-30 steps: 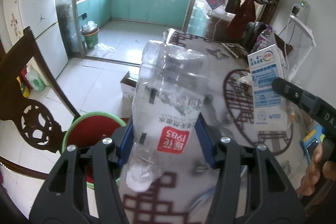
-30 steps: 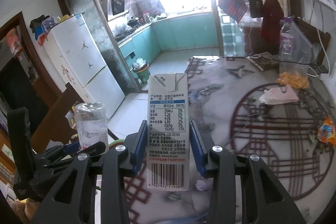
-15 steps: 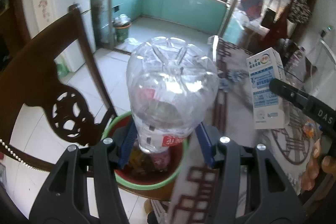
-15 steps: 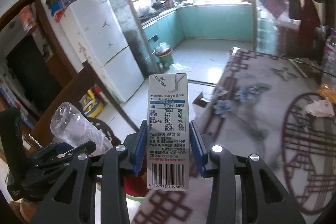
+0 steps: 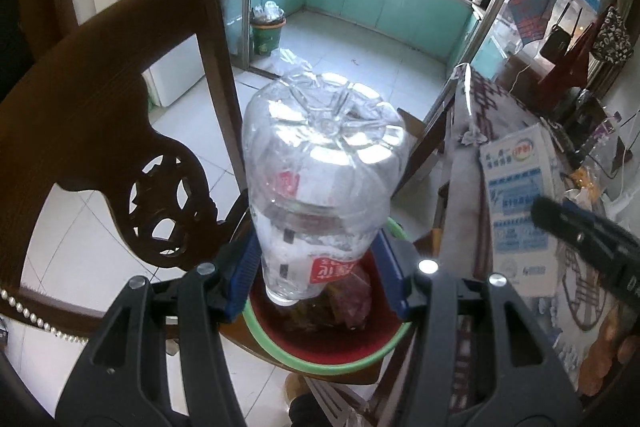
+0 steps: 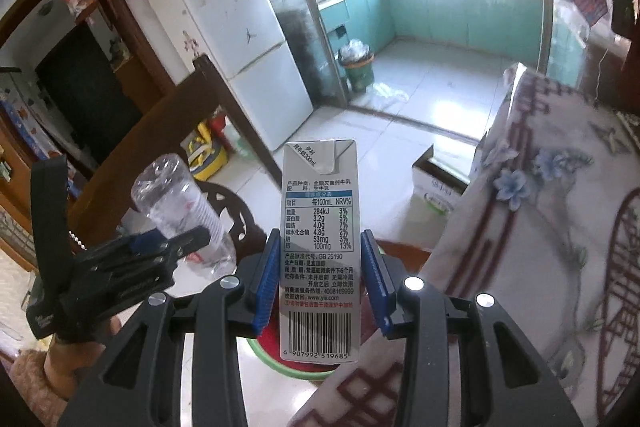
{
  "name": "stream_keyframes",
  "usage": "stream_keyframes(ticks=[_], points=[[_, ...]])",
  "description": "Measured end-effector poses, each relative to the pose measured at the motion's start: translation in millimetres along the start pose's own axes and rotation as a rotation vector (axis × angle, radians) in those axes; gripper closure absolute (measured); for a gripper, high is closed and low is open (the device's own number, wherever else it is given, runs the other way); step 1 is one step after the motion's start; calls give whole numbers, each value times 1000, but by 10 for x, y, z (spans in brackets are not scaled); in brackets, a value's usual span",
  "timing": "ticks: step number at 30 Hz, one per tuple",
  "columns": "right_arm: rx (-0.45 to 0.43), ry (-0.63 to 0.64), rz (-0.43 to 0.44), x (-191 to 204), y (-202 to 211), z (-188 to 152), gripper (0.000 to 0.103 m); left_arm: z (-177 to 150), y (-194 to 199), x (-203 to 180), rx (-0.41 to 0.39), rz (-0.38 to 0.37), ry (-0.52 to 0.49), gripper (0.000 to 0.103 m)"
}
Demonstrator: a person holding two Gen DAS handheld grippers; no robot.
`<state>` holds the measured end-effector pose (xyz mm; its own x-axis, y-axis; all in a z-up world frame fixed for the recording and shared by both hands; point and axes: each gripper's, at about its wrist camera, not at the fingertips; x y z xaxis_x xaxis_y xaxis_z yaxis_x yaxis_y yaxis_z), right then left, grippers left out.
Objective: Collect trash
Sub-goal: 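Carry the bottle and milk carton over the red bucket, then open both tools to drop the bottle and carton into the bucket, then grasp the white box with the left tool while the right grasps the orange snack bag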
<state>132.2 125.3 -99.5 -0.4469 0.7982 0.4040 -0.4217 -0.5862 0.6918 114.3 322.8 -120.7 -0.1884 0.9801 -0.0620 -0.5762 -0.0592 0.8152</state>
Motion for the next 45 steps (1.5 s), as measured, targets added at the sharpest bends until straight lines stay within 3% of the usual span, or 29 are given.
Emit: stream_keyframes(ticks=[13, 15, 16, 17, 24, 30, 34, 37, 40, 45], points=[[79, -75, 38, -78, -268, -45, 63, 114, -274, -78, 45, -41, -30, 51], [68, -89, 43, -89, -251, -45, 56, 121, -291, -74, 52, -30, -22, 38], [53, -95, 38, -92, -221, -44, 50, 124, -281, -61, 46, -25, -13, 22], [38, -97, 36, -93, -187, -38, 50, 128, -261, -50, 35, -26, -5, 20], [-16, -115, 23, -120, 68, -33, 50, 101, -102, -93, 11, -39, -5, 20], [-72, -167, -13, -320, 421, -171, 48, -17, -1, -401, 21, -71, -64, 20], [-107, -232, -72, -628, 762, -366, 47, -87, 72, -750, 15, -107, -127, 20], [-146, -261, -163, -968, 1150, -528, 46, -160, 131, -1086, 12, -135, -170, 20], [-222, -294, -340, -1489, 1761, -714, 28, -275, 209, -1479, 10, -161, -223, 20], [-275, -402, -648, -2521, 2775, -1183, 19, -515, 342, -2184, 15, -206, -295, 20]])
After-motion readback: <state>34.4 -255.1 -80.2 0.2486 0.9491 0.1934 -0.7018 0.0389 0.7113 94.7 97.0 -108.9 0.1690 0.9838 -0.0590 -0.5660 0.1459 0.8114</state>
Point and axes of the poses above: each gripper's, at about its wrist camera, not at the fingertips, and y roughly against the way its jaws point, x to its left, z to its top, and after that the axes turned 7 degrees about z, right-handed
